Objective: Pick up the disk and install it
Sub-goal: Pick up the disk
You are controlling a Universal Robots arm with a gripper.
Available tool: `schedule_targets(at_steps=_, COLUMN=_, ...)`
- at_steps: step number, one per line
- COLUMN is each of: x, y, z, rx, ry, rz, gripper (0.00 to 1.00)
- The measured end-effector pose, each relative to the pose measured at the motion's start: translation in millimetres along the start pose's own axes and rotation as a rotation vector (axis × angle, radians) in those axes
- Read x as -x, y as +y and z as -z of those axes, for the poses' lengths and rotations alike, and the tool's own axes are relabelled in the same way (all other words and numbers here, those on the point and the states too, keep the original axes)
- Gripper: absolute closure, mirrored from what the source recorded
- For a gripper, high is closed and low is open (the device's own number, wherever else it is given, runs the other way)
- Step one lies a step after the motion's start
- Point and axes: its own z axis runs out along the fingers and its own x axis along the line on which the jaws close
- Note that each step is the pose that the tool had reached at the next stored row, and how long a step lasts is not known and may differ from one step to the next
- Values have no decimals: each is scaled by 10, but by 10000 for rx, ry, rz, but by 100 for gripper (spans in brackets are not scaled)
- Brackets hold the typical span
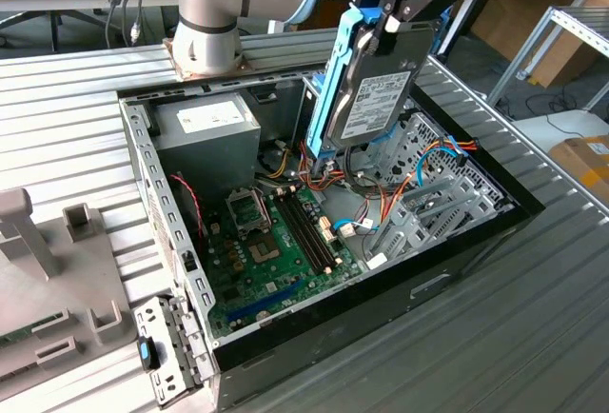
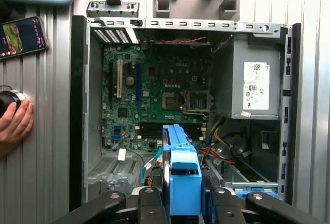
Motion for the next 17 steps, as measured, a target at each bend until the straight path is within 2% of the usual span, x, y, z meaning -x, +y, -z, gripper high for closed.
schedule_targets(at_steps=8, x=0, y=-36, z=-1, rx=0, ry=7, rz=0, gripper=63)
schedule_targets(at_steps=12, x=-9, y=-110, z=-6, rx=0, ry=7, rz=0, gripper=63)
schedule_targets(at_steps=17, x=-60, y=-176, z=-12, rx=0, ry=6, rz=0, gripper=63)
